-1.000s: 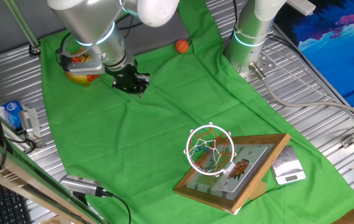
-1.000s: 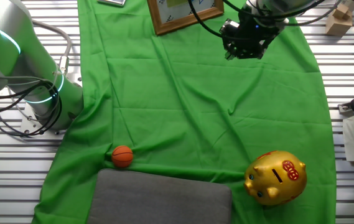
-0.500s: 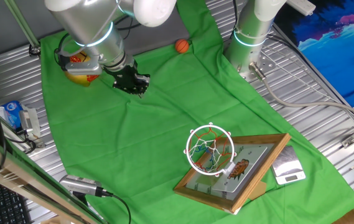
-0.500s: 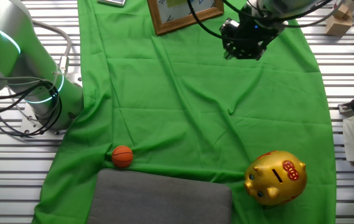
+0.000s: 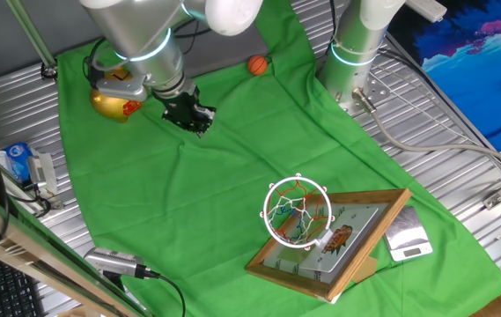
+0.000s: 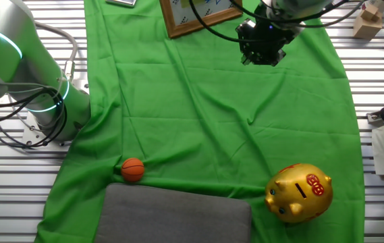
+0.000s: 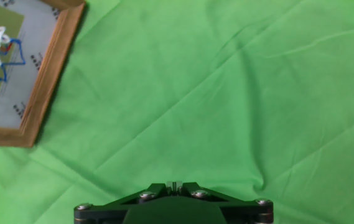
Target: Grab a basketball, release it and shoot it into the basket
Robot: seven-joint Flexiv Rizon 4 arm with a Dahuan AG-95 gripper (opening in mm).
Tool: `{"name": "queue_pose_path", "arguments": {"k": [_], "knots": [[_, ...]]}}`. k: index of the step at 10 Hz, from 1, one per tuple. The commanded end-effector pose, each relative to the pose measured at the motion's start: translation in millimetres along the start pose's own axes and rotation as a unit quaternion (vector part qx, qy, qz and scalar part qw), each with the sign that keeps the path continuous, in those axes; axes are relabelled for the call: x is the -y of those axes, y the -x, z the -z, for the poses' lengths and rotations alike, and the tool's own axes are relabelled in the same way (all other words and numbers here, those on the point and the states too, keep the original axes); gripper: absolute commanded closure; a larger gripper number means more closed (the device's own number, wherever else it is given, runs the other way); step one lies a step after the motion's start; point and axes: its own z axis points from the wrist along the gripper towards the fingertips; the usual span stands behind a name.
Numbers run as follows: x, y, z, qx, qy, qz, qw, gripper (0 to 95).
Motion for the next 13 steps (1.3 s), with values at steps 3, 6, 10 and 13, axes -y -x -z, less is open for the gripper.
{"name": "queue_pose_path", "arguments": {"k": [3,6,10,13], "knots": [[0.3,0.1,0.2,0.0,-0.006,0.0,1.0,95.0],[26.4,1.9,-13.0,0.015,-0.016,0.015,0.9996,95.0],[65.6,8.8,-42.5,0.027,-0.024,0.035,0.9987,95.0],[77.3,7.9,-61.3,0.022,-0.035,0.04,0.9984,95.0]]}}
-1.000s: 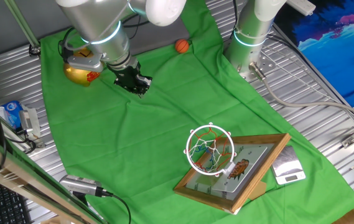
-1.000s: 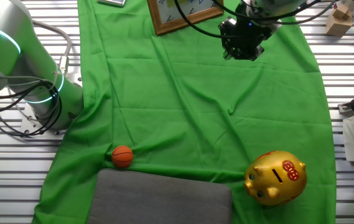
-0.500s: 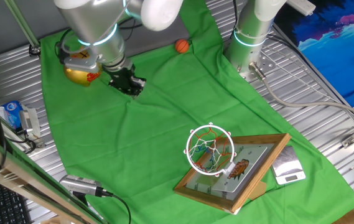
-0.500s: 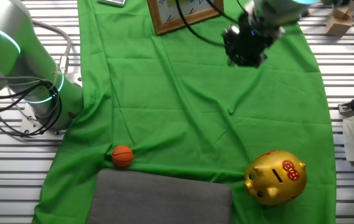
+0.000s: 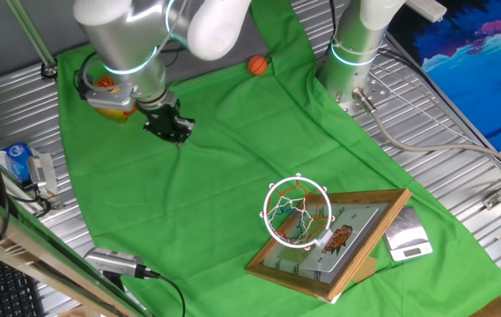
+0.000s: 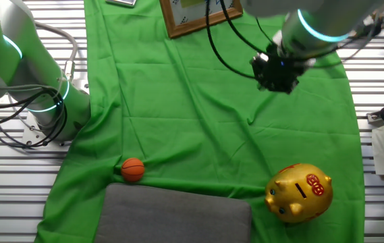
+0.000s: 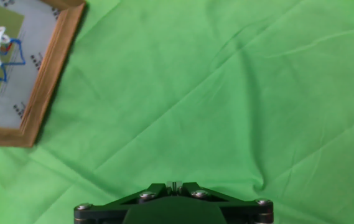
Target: Grab a basketball, release it and shoot it into the basket
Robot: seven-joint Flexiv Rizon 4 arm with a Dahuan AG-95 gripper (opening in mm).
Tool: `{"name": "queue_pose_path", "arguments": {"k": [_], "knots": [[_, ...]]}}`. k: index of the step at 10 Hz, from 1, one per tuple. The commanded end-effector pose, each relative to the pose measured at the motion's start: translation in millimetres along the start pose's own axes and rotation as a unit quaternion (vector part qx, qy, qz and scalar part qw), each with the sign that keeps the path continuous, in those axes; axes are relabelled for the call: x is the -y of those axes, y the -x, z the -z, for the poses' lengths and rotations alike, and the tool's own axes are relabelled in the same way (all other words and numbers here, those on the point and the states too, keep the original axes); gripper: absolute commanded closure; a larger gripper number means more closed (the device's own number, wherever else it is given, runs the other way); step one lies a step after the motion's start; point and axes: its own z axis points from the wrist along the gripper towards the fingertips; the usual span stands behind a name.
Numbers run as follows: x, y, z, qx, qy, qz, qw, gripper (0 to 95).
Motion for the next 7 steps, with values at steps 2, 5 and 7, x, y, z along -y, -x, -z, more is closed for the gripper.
{"name": "queue_pose_path", "arguments": {"k": [2,5,7], "knots": [[-1.4,1.2,-2.9,-0.015,-0.012,-0.04,0.999,95.0],[-2.0,0.8,-3.3,-0.027,-0.022,-0.042,0.9985,95.0],[-2.0,0.7,-3.4,-0.03,-0.025,-0.043,0.9983,95.0]]}}
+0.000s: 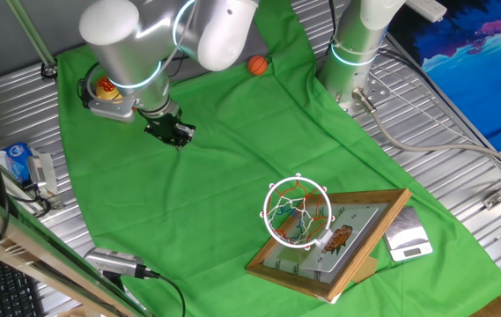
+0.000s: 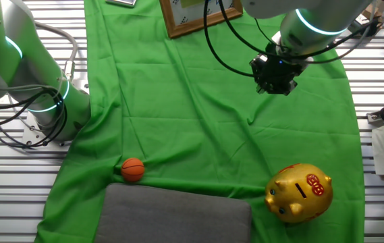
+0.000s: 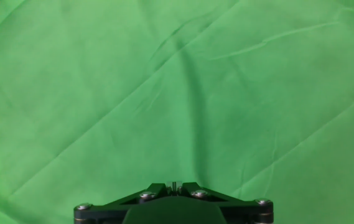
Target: Grab a basketball, release it and shoot it into the basket
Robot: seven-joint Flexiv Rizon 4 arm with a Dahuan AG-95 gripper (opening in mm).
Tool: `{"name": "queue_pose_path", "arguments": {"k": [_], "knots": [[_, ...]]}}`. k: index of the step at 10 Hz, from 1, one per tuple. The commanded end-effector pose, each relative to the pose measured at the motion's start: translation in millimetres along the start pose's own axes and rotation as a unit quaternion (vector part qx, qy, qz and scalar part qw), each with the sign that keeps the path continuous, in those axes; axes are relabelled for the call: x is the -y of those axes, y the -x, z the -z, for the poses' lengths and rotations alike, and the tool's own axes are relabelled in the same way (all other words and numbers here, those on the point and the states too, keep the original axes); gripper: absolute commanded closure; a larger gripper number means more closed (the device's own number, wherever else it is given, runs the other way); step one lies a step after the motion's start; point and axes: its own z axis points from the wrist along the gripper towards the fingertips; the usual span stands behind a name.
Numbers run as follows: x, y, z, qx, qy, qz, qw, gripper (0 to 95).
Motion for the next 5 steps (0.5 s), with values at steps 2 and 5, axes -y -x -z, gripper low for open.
{"name": "queue_pose_path", "arguments": {"k": [2,5], "knots": [[0.2,-0.8,0.0,-0.004,-0.005,0.0,1.0,95.0],[0.1,-0.9,0.0,-0.005,-0.006,0.0,1.0,95.0]]}}
